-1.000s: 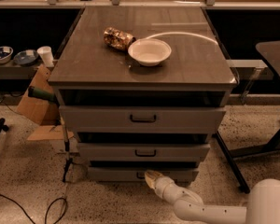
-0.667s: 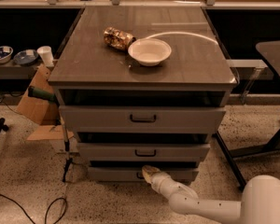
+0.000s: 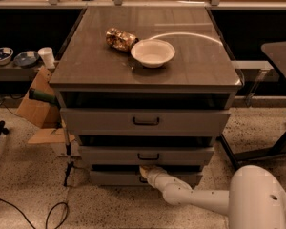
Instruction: Open bottom drawer
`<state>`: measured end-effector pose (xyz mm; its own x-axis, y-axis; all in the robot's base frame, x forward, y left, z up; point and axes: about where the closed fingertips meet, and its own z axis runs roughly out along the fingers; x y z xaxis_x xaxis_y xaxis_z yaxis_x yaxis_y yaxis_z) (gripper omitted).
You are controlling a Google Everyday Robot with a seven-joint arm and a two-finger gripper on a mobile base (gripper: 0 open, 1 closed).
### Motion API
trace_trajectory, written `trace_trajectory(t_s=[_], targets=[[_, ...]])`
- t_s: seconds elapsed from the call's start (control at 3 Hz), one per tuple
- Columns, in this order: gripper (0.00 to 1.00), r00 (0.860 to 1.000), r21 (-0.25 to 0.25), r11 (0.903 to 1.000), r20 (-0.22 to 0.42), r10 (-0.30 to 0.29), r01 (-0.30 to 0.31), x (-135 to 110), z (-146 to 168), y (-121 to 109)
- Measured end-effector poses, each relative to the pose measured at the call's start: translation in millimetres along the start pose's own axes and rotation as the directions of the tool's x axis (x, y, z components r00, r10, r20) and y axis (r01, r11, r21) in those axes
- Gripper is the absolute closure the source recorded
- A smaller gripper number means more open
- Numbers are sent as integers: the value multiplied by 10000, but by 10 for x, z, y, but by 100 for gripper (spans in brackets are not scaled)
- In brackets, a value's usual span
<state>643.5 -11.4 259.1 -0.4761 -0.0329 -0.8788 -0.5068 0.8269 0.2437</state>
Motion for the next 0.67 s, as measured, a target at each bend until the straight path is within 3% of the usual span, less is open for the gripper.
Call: trace_trajectory(t_s=[0.67], targets=[[100,9978,317,9986,-484,448,-433,-31,291,20]])
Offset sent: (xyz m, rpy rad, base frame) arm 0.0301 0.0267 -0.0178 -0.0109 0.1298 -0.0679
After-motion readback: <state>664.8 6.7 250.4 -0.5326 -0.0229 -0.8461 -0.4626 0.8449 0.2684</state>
